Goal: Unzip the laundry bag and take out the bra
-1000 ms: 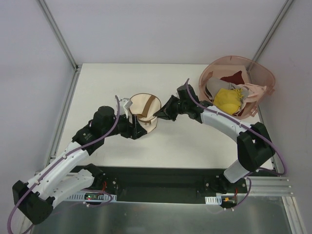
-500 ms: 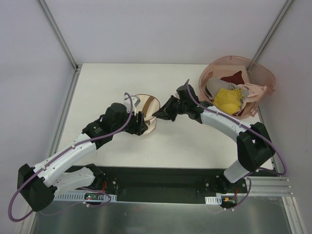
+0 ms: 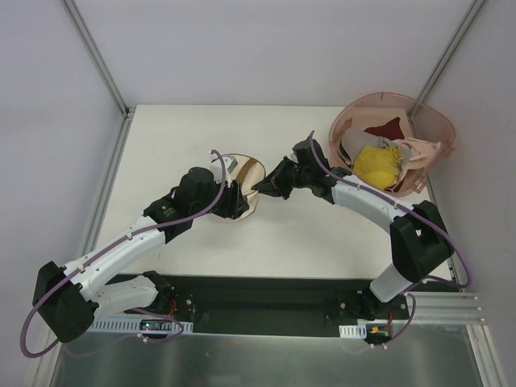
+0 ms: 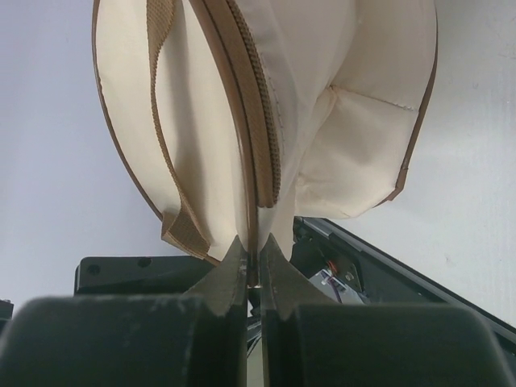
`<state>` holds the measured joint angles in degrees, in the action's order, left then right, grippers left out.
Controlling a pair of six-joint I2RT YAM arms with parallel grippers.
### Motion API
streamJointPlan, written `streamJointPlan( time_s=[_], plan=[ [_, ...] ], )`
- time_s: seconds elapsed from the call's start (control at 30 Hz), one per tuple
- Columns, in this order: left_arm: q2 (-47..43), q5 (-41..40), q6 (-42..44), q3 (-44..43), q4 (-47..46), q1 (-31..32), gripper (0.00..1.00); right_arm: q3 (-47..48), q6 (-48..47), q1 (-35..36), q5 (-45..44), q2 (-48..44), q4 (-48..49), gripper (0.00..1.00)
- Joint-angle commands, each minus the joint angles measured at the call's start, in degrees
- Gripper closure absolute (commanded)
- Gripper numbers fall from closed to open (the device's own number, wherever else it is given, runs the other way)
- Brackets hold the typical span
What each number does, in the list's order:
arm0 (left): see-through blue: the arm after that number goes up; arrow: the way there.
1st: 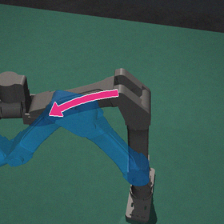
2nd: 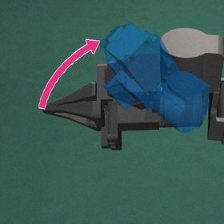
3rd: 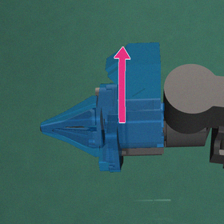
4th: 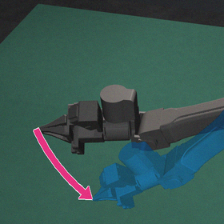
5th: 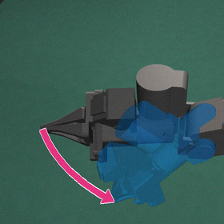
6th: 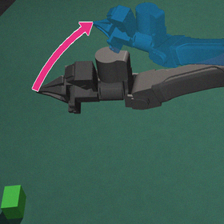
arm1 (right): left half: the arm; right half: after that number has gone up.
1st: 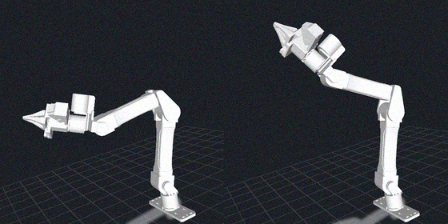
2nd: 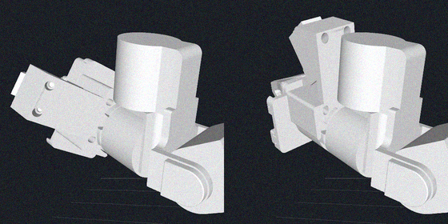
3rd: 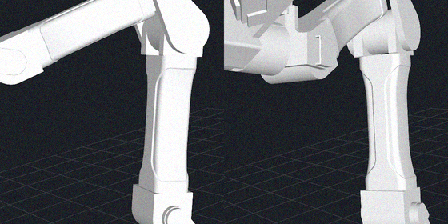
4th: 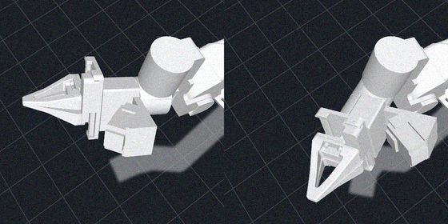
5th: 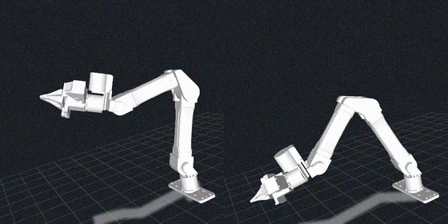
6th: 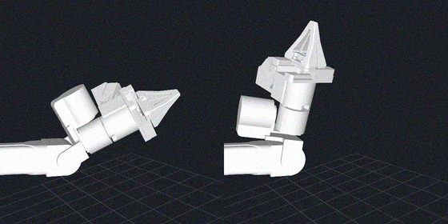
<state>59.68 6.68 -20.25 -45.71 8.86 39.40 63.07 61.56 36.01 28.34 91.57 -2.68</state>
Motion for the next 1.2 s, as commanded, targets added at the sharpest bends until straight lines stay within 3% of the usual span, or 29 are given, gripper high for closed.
streamJointPlan(
  time_s=[0.0, 0.07, 0.17, 0.33, 0.63, 0.73, 0.93, 1.17],
  plan=[
    [0.88, 1.32, -1.02, -0.17, -4.82, 0.33, 0.58, 0.13, 2.16, 0.2, 2.86, 0.19, 1.36, 0.99],
    [0.53, 0.27, -1.46, -0.08, -5.34, 0.33, 0.68, 0.04, 2.25, 0.2, 3.04, 0.1, 1.45, 0.99],
    [0.35, -1.05, -1.55, -0.17, -5.52, 0.33, 0.75, -0.14, 2.16, 0.29, 3.21, 0.36, 1.71, 0.99],
    [-0.18, -3.42, -1.81, -0.17, -5.52, 0.33, 1.0, -0.84, 1.55, 0.11, 3.57, 0.36, 1.8, 0.99],
    [-3.51, -6.41, -0.76, 1.15, -4.12, 0.33, 1.0, -2.95, -1.61, -1.29, 5.5, -0.07, 2.41, 0.99],
    [-6.23, -11.32, 0.12, 0.98, -1.31, 0.24, 1.0, -4.27, -5.03, -2.78, 7.51, -1.13, 2.15, 0.99],
    [-10.89, -17.21, 3.28, 0.63, 3.17, -0.2, 1.0, -3.66, -21.72, -5.16, 11.3, -4.03, -6.71, 0.99],
    [-13.45, -17.24, 4.87, 1.41, 5.64, -3.26, 1.0, 1.35, -46.41, -7.44, 4.19, -7.55, -25.51, 0.99]
  ],
)
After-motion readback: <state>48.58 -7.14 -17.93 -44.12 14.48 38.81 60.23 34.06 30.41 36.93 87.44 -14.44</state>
